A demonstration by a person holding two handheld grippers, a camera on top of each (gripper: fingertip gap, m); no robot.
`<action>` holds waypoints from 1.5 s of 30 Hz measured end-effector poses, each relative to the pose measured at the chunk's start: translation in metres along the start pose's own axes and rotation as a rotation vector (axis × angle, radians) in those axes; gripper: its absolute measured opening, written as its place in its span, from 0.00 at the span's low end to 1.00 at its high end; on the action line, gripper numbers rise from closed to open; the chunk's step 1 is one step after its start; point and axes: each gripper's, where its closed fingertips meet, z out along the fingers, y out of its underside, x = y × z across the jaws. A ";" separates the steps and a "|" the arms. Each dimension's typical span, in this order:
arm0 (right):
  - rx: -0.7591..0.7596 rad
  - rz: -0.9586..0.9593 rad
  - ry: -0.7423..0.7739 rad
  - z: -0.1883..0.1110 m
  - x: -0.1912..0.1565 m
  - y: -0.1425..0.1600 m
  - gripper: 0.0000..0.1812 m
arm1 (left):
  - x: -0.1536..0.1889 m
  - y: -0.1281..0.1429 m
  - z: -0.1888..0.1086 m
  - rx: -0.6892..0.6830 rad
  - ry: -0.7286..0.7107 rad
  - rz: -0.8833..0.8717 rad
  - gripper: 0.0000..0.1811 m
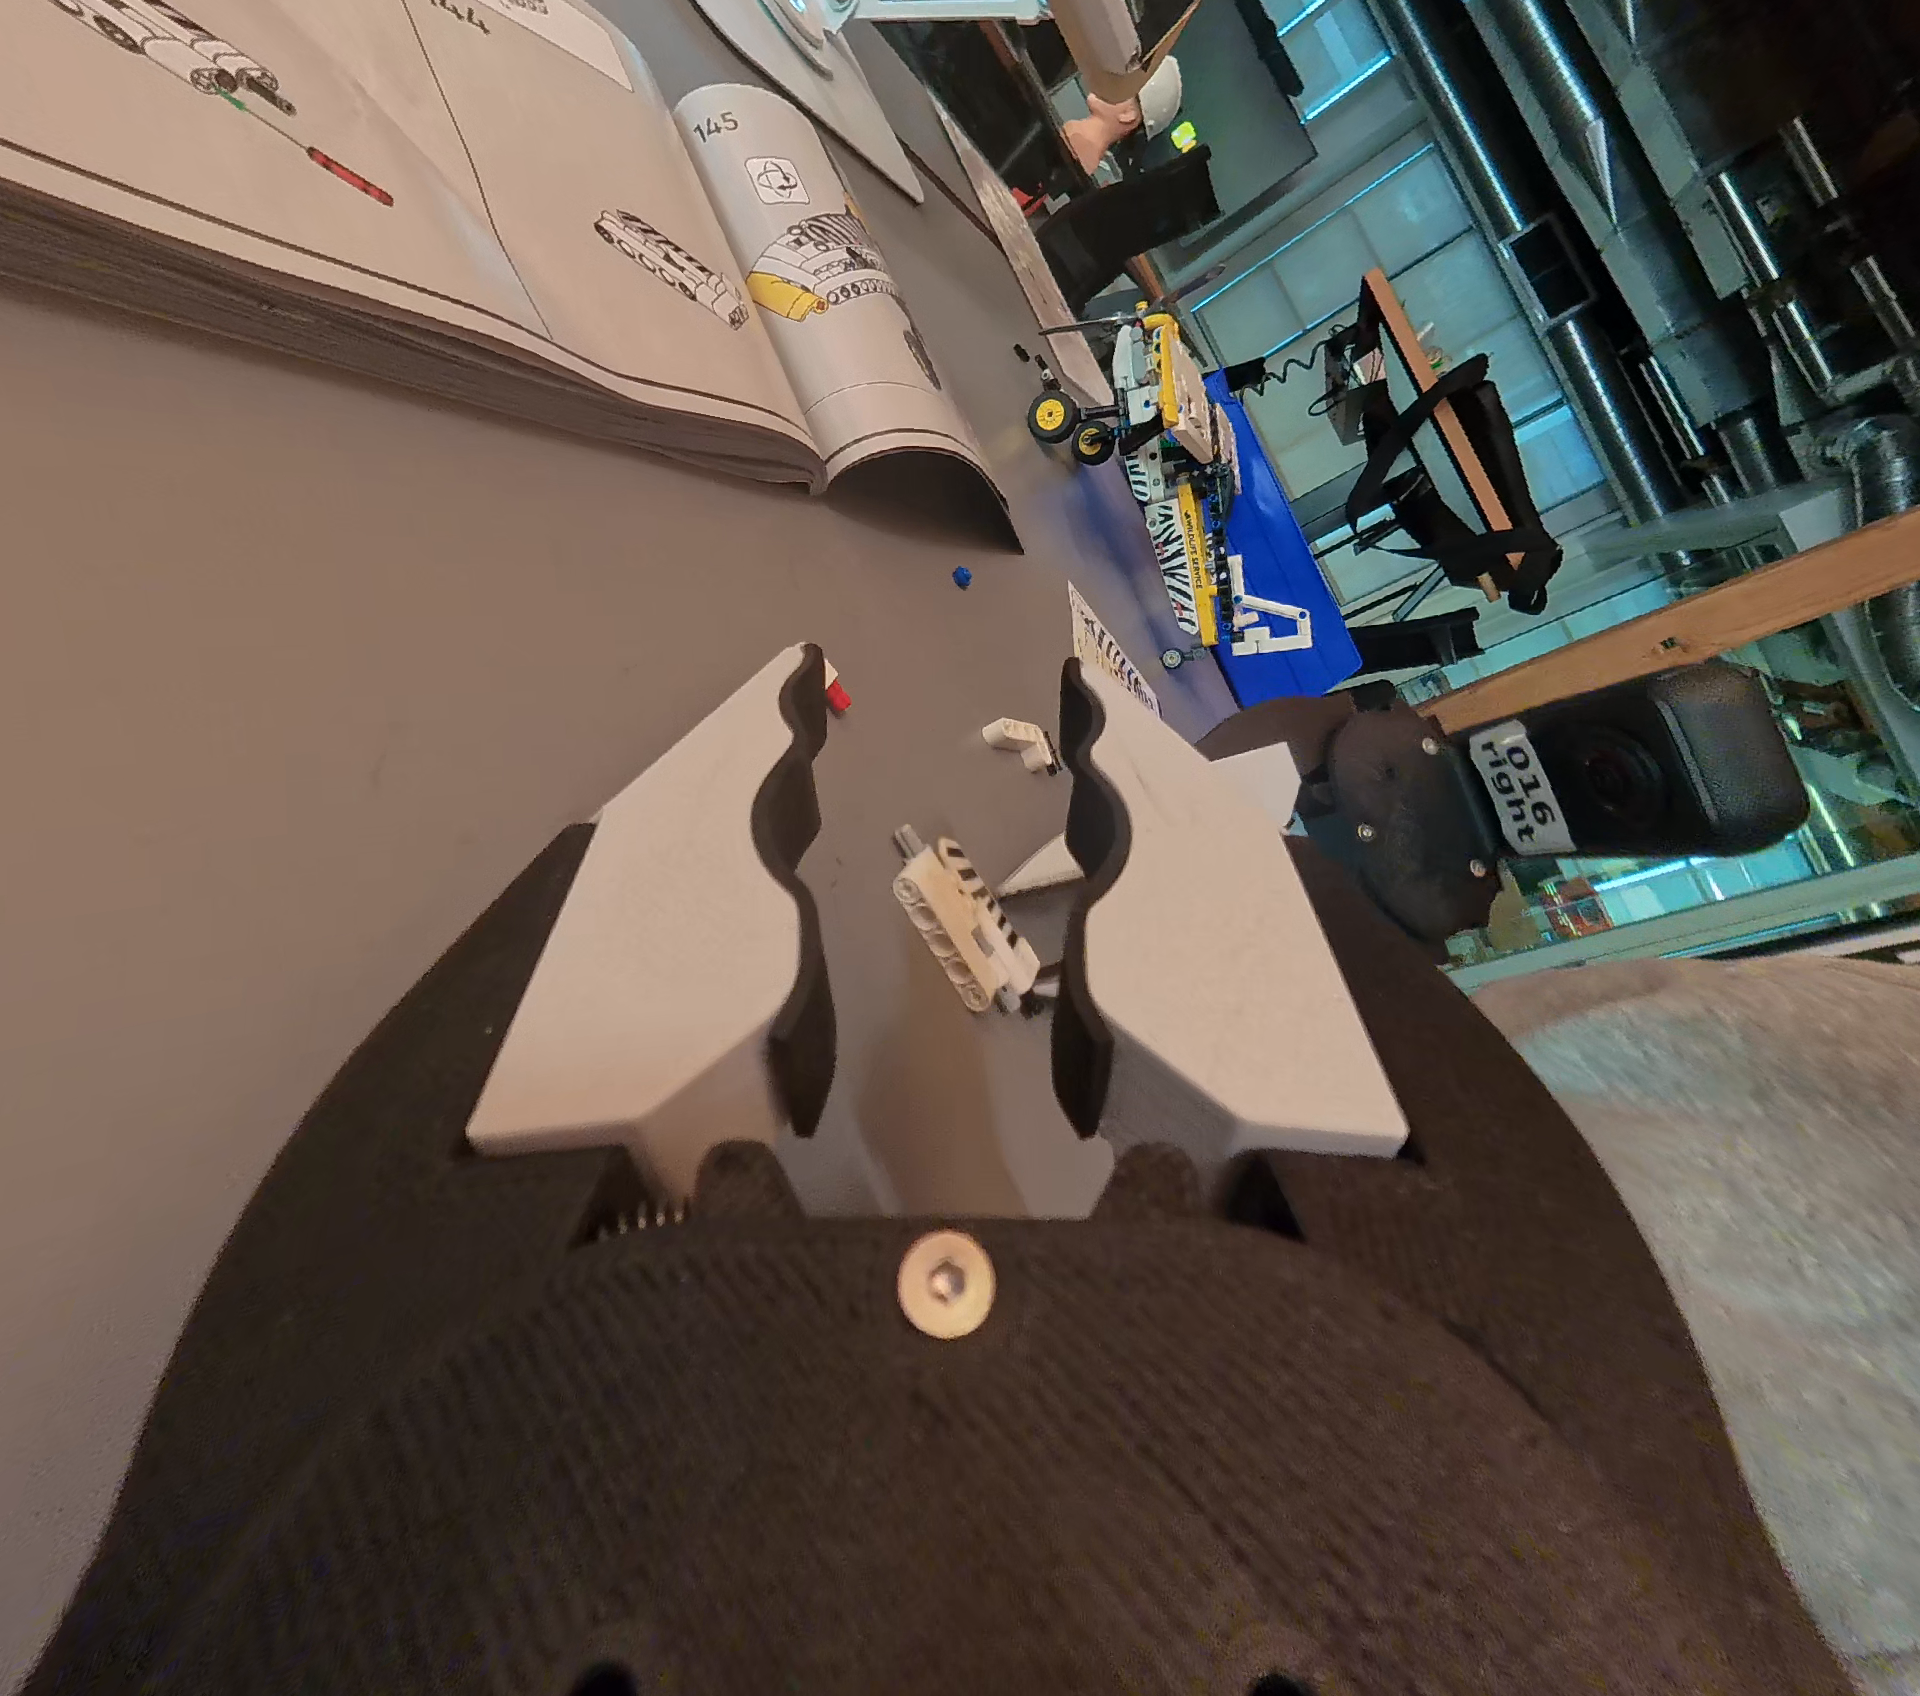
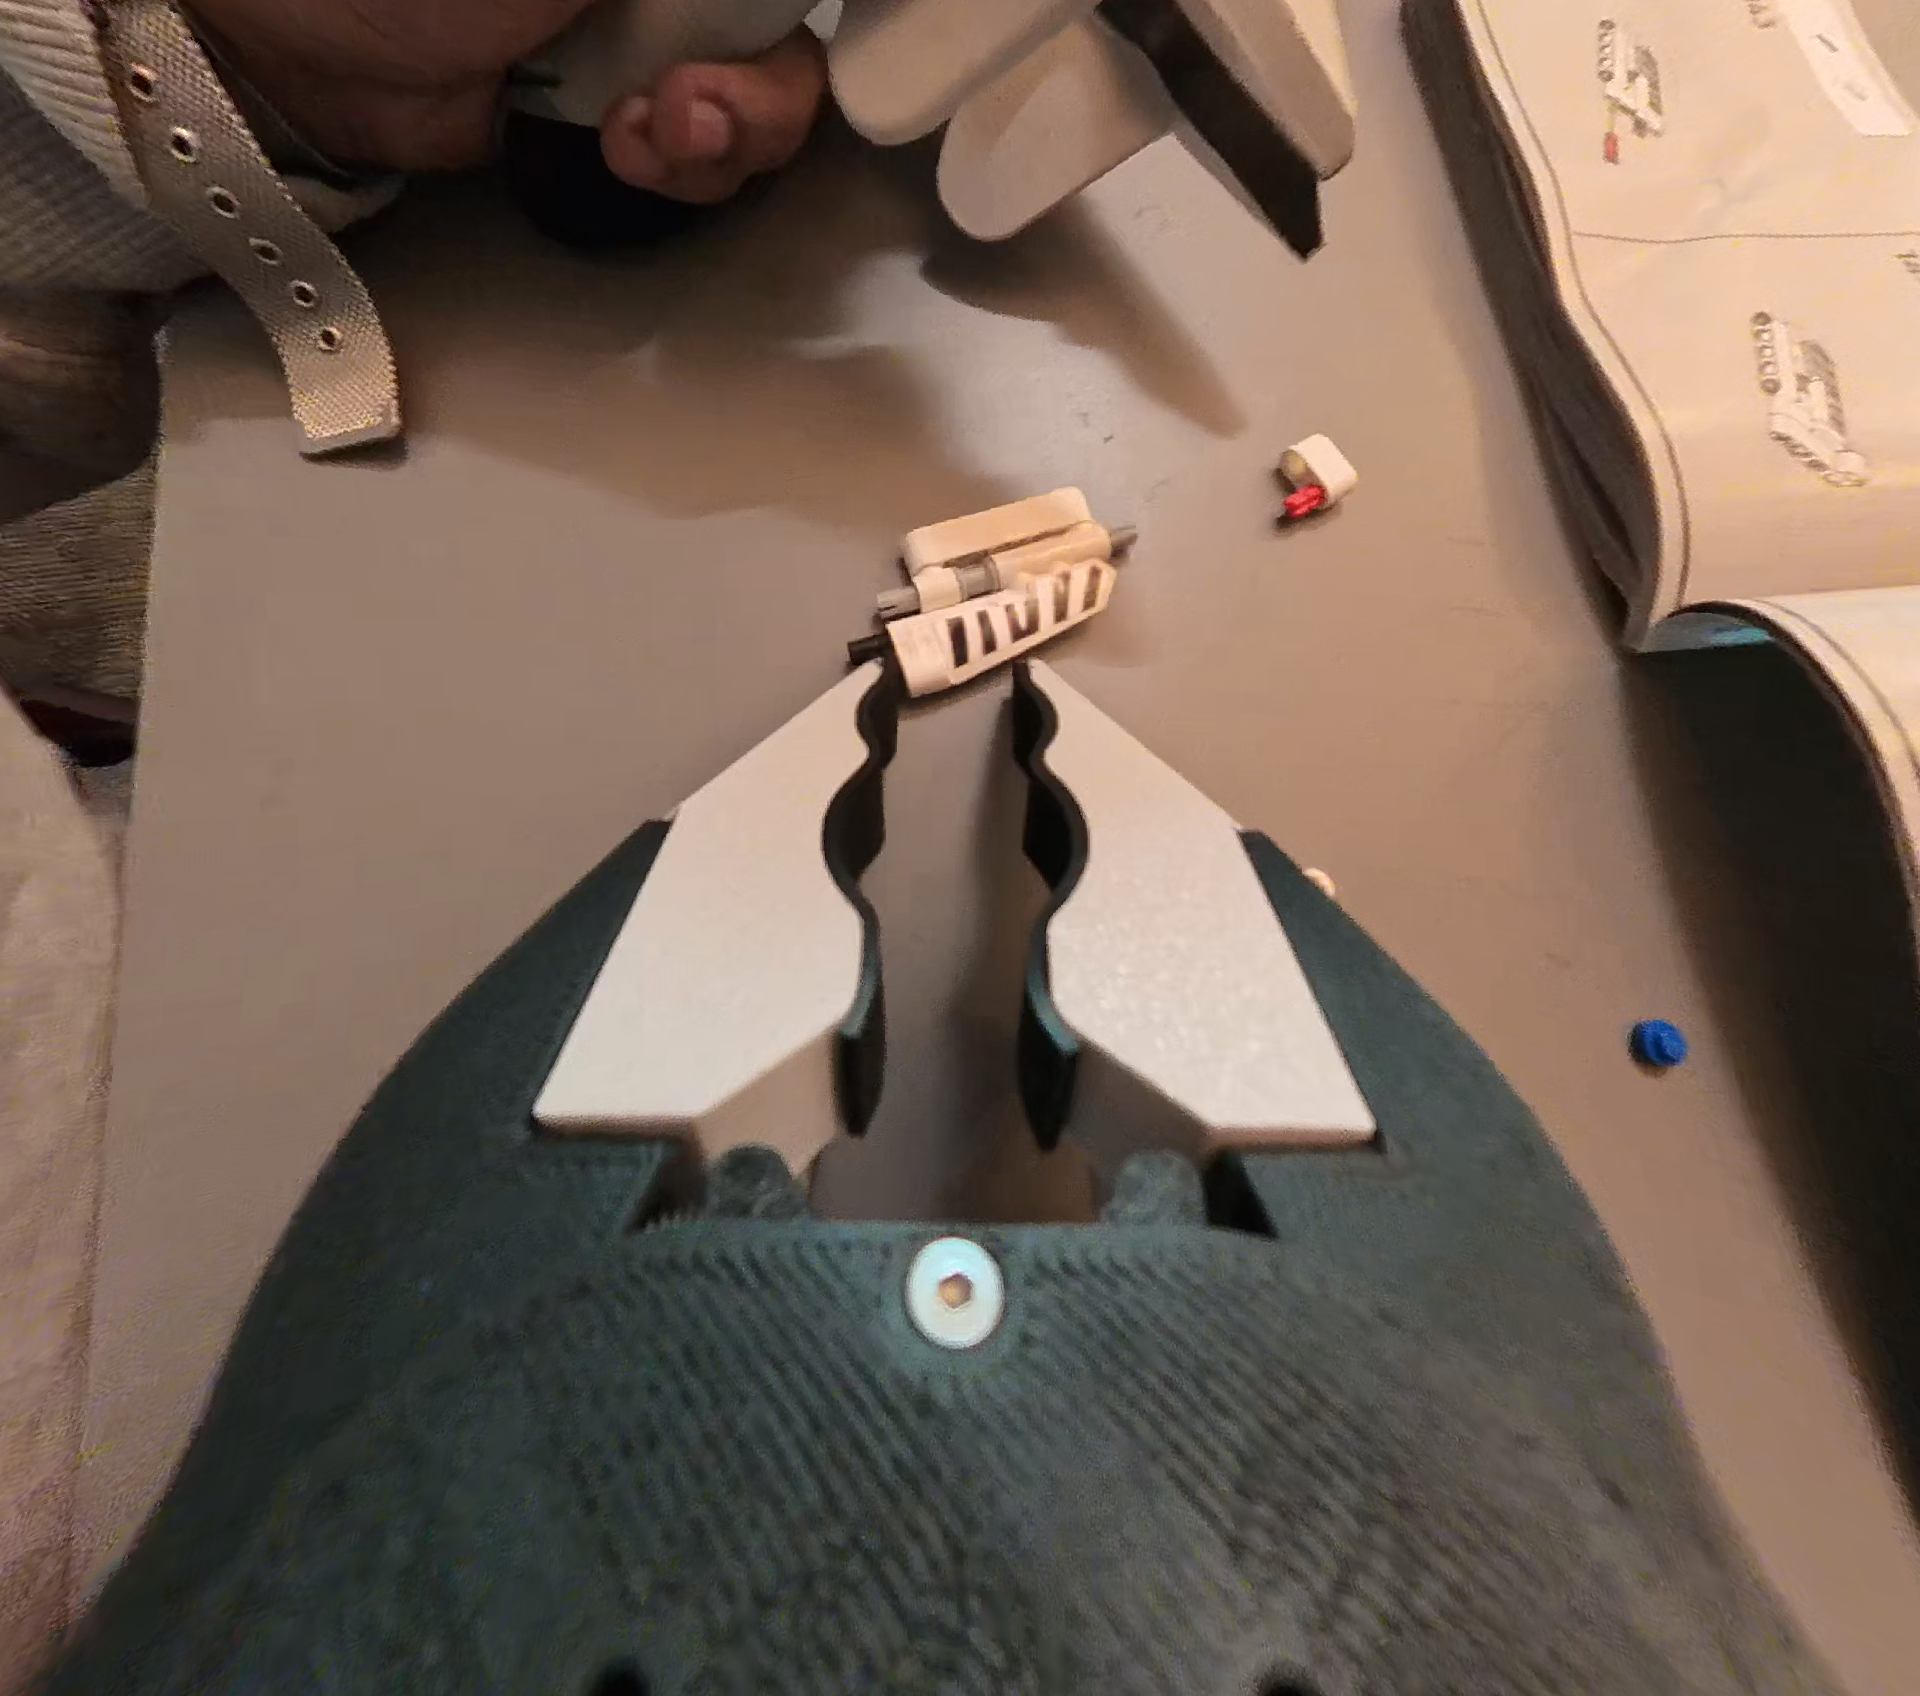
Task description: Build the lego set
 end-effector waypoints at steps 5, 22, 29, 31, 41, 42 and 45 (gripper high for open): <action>-0.002 -0.041 0.104 -0.002 0.008 0.001 0.10 | 0.001 -0.002 -0.001 0.016 0.005 0.007 0.24; 0.074 -0.071 0.209 -0.012 0.017 -0.008 0.11 | 0.005 -0.005 -0.004 0.042 0.034 -0.002 0.24; 0.221 0.100 0.240 -0.026 0.034 -0.030 0.13 | 0.008 -0.012 -0.008 0.083 0.056 0.002 0.24; 0.235 0.182 0.196 -0.021 0.037 -0.041 0.15 | 0.009 -0.014 -0.010 0.100 0.057 0.012 0.23; -0.019 0.355 0.174 0.036 0.063 -0.032 0.20 | 0.012 -0.025 -0.020 0.170 0.050 0.060 0.21; -0.040 0.348 0.184 0.038 0.063 -0.028 0.19 | 0.012 -0.026 -0.020 0.173 0.054 0.058 0.21; -0.081 0.314 0.239 0.038 0.068 -0.022 0.18 | 0.013 -0.026 -0.021 0.176 0.064 0.054 0.21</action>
